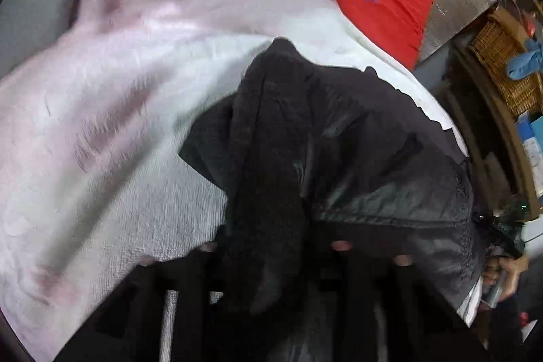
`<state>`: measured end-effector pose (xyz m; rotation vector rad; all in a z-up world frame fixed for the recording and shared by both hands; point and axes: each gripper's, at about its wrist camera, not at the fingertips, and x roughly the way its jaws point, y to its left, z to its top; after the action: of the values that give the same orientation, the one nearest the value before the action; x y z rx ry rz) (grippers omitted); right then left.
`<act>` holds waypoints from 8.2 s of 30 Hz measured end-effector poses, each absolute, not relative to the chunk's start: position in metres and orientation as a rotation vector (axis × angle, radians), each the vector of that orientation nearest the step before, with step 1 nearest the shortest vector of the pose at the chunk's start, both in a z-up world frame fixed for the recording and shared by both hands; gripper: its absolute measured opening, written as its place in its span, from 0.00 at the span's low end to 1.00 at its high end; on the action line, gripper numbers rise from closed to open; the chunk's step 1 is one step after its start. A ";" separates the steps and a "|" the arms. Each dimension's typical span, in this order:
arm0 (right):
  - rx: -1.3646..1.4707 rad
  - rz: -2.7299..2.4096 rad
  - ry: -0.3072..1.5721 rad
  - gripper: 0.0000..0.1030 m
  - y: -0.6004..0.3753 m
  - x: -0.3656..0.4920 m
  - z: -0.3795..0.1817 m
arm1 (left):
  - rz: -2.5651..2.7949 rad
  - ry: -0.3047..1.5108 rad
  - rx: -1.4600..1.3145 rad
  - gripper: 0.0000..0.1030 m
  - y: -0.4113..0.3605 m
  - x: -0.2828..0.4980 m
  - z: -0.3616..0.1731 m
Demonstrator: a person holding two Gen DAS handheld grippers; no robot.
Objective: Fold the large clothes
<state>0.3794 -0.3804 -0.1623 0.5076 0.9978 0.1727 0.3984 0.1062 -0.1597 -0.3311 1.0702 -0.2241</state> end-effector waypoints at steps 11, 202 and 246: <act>0.273 0.209 0.824 0.15 -0.330 0.332 -0.010 | -0.204 0.844 -0.190 0.16 0.087 0.347 -0.036; 0.113 -0.110 0.542 0.94 -0.158 -0.119 -0.049 | 0.016 0.624 0.030 0.82 0.009 -0.077 -0.034; 0.057 -0.160 0.507 0.94 -0.158 -0.127 -0.042 | -0.030 0.620 0.016 0.97 0.004 -0.085 -0.032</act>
<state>-0.1266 -0.1578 -0.0423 0.0568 0.5068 -0.1598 -0.0846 0.0041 -0.0324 0.0155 0.6201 -0.0301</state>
